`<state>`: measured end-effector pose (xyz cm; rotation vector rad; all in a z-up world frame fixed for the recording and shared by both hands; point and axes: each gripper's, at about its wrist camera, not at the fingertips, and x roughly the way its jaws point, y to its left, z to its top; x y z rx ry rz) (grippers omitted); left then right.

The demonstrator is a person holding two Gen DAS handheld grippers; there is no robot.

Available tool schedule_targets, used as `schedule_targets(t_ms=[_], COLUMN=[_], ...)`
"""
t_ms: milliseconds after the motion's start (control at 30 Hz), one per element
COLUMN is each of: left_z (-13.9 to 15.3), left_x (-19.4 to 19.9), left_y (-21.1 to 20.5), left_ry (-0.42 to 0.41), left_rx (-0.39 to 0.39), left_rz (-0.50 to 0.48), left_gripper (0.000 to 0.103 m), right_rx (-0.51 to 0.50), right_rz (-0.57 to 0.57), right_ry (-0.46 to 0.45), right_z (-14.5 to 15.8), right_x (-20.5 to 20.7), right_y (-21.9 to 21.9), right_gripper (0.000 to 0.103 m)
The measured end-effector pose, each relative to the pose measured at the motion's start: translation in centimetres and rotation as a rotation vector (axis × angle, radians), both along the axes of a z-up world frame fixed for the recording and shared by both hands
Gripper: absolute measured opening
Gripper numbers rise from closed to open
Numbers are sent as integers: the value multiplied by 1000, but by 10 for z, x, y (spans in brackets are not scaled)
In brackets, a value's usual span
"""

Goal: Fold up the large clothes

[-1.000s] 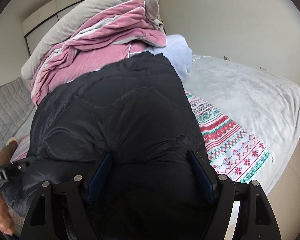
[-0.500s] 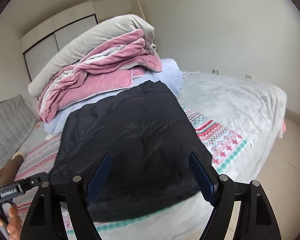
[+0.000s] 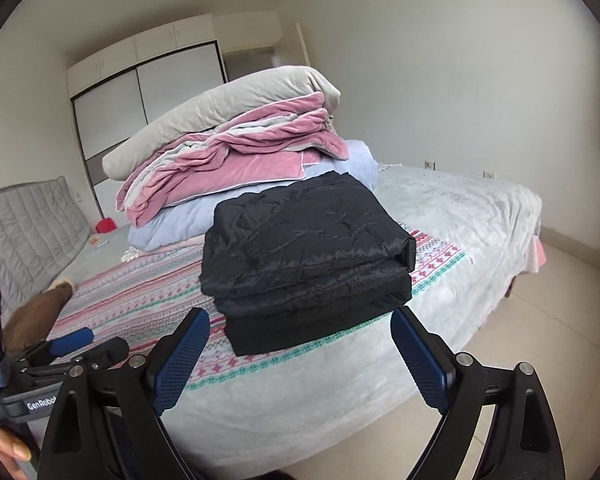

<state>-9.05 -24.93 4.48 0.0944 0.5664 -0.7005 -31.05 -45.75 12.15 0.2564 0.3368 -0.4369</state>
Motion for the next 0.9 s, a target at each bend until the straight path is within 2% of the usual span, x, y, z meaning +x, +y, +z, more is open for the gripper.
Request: schedule_targets(t_ms=[133,267,367,567,767,900], left_z=[4,5,9,10,16,17], left_x=[-17,-27,-35,-39,-38,-35], left_y=[13,23,34,42,50,53], left_ry=[0,13,-10,-27,-48,-41], left_rx=[-4,14,9,30,13,5], left_rz=[-11,26,51,62,84,74], left_gripper=[98,102,102,102,102,102], right_rx=[52,40,31,60,-3,10], right_rz=[-2,-25,-56,-69,-111,-112], right_ry=[3,28,88,139,140,147], right_z=[4,6,5,0,11,11], right_x=[-22,-37,-36,-30,-23,-16], right_y=[22,38,46,55,67,66], right_gripper=[101,103,103,103,103,103])
